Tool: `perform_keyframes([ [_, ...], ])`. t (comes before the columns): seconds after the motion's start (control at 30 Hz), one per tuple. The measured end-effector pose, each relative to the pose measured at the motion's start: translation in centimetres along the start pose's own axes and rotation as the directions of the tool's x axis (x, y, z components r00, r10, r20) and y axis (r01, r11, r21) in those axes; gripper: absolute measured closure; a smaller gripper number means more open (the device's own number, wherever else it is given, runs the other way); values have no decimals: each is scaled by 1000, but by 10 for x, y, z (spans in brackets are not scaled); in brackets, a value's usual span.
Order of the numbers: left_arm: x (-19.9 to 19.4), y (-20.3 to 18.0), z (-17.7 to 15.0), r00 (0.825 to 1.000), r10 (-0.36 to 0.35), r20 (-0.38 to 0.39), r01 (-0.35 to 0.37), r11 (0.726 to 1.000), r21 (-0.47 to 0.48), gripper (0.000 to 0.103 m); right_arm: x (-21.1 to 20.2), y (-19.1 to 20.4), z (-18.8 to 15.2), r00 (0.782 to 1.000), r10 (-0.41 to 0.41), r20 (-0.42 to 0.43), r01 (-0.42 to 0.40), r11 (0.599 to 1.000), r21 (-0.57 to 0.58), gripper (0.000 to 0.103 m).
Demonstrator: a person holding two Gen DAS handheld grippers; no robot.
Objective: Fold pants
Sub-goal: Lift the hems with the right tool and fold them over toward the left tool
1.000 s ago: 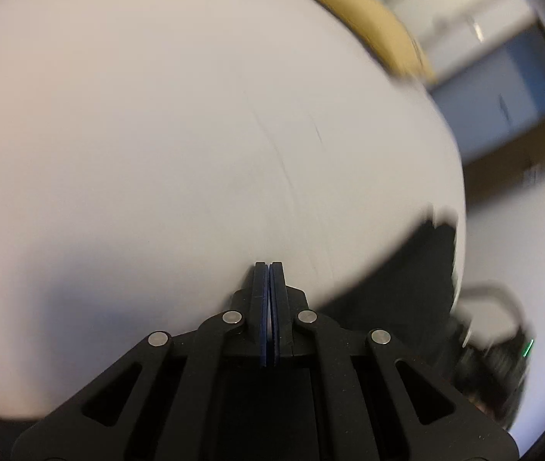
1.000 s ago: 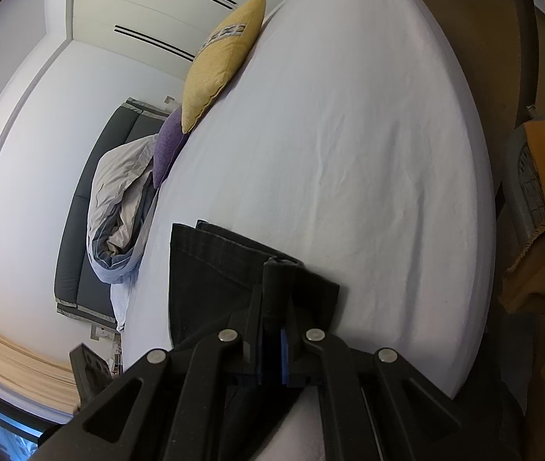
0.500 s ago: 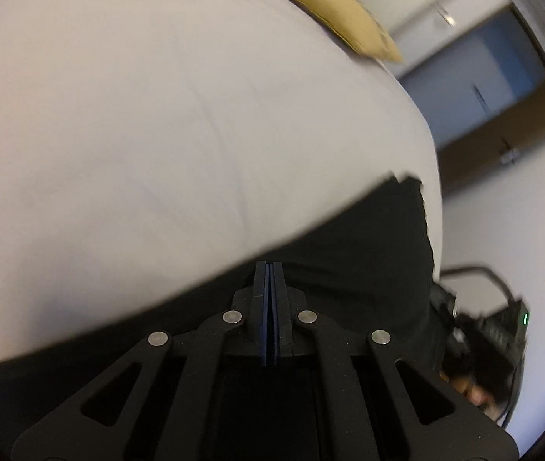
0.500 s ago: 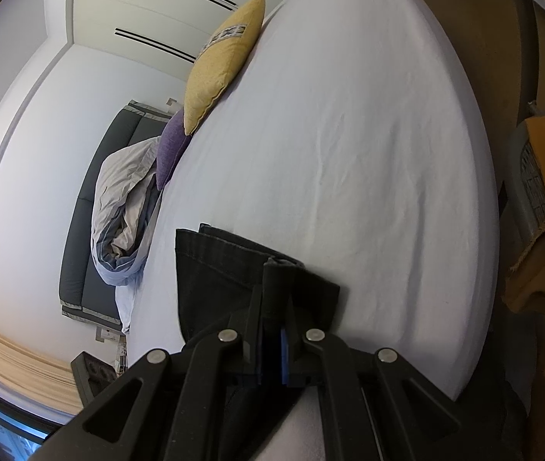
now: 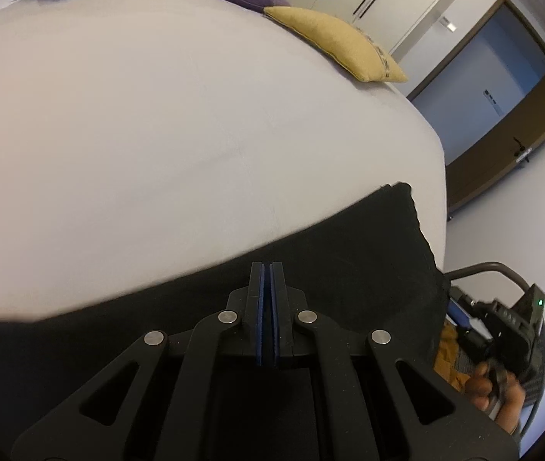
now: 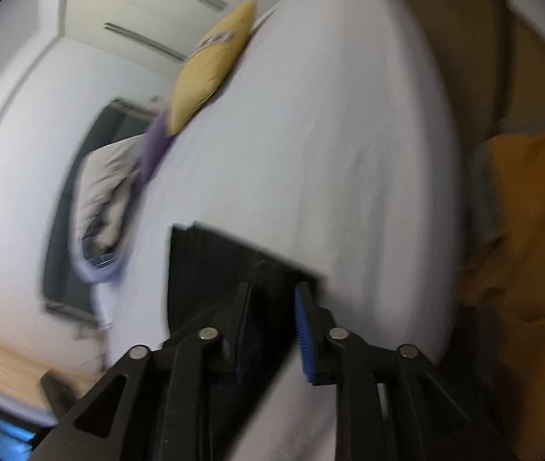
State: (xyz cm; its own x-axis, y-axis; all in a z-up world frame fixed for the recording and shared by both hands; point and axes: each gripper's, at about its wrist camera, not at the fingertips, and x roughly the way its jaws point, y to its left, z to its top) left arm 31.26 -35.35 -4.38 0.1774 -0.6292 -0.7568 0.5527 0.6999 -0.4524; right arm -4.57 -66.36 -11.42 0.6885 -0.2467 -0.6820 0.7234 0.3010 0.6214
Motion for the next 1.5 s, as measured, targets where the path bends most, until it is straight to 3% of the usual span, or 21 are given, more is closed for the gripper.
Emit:
perform_keyframes([
  [0.07, -21, 11, -16, 1000, -3, 1, 3, 999, -36, 101, -21, 1, 9, 997, 5, 72, -5, 1000, 0, 56],
  [0.17, -45, 22, -42, 999, -40, 27, 43, 993, -110, 101, -22, 46, 18, 989, 148, 24, -143, 977, -161, 56],
  [0.23, -66, 35, -59, 995, -84, 46, 90, 983, -160, 101, 1, 87, 10, 940, 302, -156, -333, 913, -235, 56],
  [0.27, -71, 41, -67, 996, -83, 44, 90, 979, -181, 101, 23, 109, 0, 879, 379, -290, -447, 866, -225, 56],
  [0.37, -81, 62, -87, 995, -83, 48, 92, 966, -242, 101, 75, 132, -27, 808, 361, -466, -495, 845, -204, 53],
  [0.43, -87, 78, -100, 996, -76, 45, 86, 952, -293, 101, 111, 117, -40, 815, 247, -523, -396, 898, -193, 63],
  [0.5, -97, 93, -111, 994, -81, 67, 98, 943, -317, 101, 120, 84, -30, 831, 254, -495, -357, 926, -124, 103],
  [0.53, -102, 101, -117, 995, -68, 68, 87, 940, -330, 101, 115, 67, -18, 841, 290, -457, -361, 930, -73, 103],
  [0.6, -116, 118, -130, 994, -60, 91, 89, 930, -356, 101, 93, 38, 9, 918, 232, -320, -263, 963, -56, 103],
  [0.67, -130, 135, -143, 993, -32, 112, 74, 916, -394, 101, 66, 15, 34, 966, 151, -210, -160, 987, -24, 103],
  [0.73, -148, 150, -155, 989, -14, 145, 76, 902, -426, 101, 39, 19, 42, 985, 91, -144, -100, 993, -57, 93],
  [0.77, -161, 157, -161, 986, -4, 169, 77, 898, -433, 101, 27, 27, 39, 976, 161, -149, -173, 983, -68, 93],
  [0.87, -181, 166, -172, 977, -2, 215, 100, 889, -447, 101, 14, 91, -12, 873, 362, -326, -424, 894, -144, 86],
  [0.93, -192, 174, -177, 976, -1, 220, 100, 891, -442, 101, 23, 129, -59, 799, 382, -464, -509, 840, -186, 57],
  [1.0, -192, 179, -185, 979, 18, 202, 78, 887, -455, 100, 47, 163, -117, 694, 351, -628, -572, 799, -187, 56],
  [1.07, -196, 187, -196, 980, 22, 199, 75, 880, -469, 100, 69, 185, -158, 667, 242, -704, -549, 799, -244, 56],
  [1.13, -199, 195, -208, 982, 47, 185, 48, 878, -477, 100, 91, 199, -183, 606, 208, -768, -569, 788, -235, 57],
  [1.17, -200, 202, -215, 982, 48, 185, 50, 869, -492, 101, 102, 204, -186, 615, 174, -769, -553, 790, -264, 60],
  [1.27, -201, 214, -228, 973, 19, 230, 109, 839, -533, 101, 130, 198, -155, 707, 127, -696, -439, 850, -292, 100],
  [1.4, -209, 226, -233, 971, 50, 234, 81, 852, -517, 101, 134, 142, -56, 887, 112, -447, -208, 963, -172, 103],
  [1.5, -215, 231, -239, 968, 64, 242, 72, 855, -514, 101, 101, 115, -9, 951, 10, -308, -65, 983, -170, 103],
])
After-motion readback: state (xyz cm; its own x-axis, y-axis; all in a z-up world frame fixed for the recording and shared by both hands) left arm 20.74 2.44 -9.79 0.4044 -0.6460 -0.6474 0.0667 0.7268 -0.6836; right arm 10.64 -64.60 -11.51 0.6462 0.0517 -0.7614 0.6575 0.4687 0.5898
